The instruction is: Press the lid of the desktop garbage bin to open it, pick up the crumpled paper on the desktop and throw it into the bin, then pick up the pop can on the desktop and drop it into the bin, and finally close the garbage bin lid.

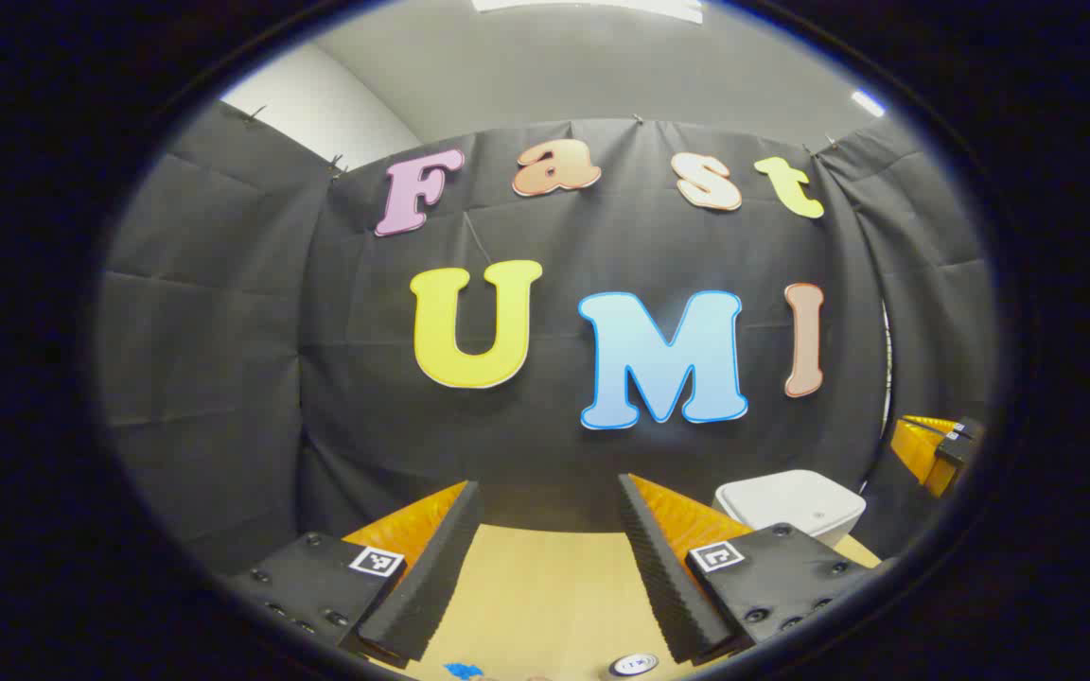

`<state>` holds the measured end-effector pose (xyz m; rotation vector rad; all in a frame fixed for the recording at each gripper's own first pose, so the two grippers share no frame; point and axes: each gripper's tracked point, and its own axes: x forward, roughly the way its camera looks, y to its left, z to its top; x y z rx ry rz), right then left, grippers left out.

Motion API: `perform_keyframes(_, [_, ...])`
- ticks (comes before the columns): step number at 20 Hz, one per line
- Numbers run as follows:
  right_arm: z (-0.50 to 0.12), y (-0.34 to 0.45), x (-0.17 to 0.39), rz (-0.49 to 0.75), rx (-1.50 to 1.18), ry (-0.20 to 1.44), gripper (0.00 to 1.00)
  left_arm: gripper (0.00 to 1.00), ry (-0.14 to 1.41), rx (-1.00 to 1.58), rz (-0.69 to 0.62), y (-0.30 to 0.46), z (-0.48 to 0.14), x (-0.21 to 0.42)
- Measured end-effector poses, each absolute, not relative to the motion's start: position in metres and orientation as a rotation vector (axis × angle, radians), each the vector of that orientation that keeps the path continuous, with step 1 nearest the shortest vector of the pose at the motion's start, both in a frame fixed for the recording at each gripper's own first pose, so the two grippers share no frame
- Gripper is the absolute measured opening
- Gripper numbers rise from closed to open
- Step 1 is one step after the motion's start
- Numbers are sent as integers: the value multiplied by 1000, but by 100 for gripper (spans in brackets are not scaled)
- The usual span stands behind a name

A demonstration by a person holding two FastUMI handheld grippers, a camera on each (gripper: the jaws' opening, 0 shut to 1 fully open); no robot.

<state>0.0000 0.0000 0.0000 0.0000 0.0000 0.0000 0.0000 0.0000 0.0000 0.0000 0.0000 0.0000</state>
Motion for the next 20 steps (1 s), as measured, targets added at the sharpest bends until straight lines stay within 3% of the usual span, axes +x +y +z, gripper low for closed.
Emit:
perform_keyframes(7, [-24, 0, 21, 34, 50, 111, 1, 95, 27, 8, -31, -14, -4, 15])
perform_keyframes(20, [-45, -13, 36, 41, 45, 168, 1, 95, 18, -10, 23, 14, 4, 11])
